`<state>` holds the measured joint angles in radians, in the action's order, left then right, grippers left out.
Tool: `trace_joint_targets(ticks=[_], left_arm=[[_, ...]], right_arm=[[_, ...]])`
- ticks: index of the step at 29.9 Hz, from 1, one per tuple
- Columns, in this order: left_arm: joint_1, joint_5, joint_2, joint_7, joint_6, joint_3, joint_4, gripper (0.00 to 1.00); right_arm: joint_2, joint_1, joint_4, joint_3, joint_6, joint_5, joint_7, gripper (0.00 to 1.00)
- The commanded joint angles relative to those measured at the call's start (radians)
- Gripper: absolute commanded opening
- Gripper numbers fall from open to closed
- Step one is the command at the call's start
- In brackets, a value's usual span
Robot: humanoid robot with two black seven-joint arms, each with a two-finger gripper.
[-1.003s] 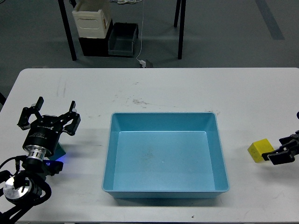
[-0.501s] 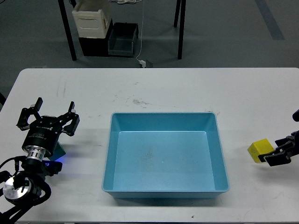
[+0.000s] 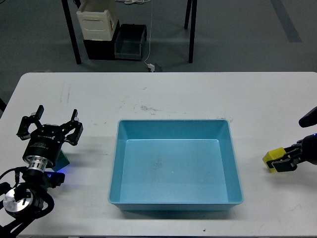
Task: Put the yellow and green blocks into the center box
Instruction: 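Lift the yellow cube with the right gripper over the blue box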
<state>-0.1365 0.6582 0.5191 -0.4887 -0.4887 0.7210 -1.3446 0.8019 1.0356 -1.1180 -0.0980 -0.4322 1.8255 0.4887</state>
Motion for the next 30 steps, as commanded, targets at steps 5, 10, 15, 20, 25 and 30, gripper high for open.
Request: trace_joint_targets(ticks=[5, 10, 15, 20, 25, 30], left_arm=[[0.000, 0.000, -0.001, 0.000, 0.000, 0.000, 0.002, 1.00], [-0.002, 0.001, -0.001, 0.000, 0.000, 0.001, 0.002, 1.00], [-0.005, 0.000, 0.001, 0.000, 0.000, 0.001, 0.002, 1.00], [-0.005, 0.001, 0.002, 0.000, 0.000, 0.020, 0.002, 1.00], [-0.005, 0.000, 0.004, 0.000, 0.000, 0.029, 0.002, 1.00], [-0.003, 0.001, 0.010, 0.000, 0.000, 0.050, 0.002, 1.00]], right_arm=[[-0.001, 0.000, 0.010, -0.016, -0.010, 0.001, 0.000, 0.36], [0.005, 0.021, 0.020, -0.016, -0.010, 0.011, 0.000, 0.16], [0.019, 0.170, 0.001, -0.012, -0.008, 0.005, 0.000, 0.11], [0.005, 0.378, -0.043, -0.022, -0.010, 0.005, 0.000, 0.07], [-0.082, 0.601, -0.160, -0.149, -0.019, -0.002, 0.000, 0.07], [-0.226, 0.748, -0.258, -0.285, -0.019, -0.047, 0.000, 0.07]])
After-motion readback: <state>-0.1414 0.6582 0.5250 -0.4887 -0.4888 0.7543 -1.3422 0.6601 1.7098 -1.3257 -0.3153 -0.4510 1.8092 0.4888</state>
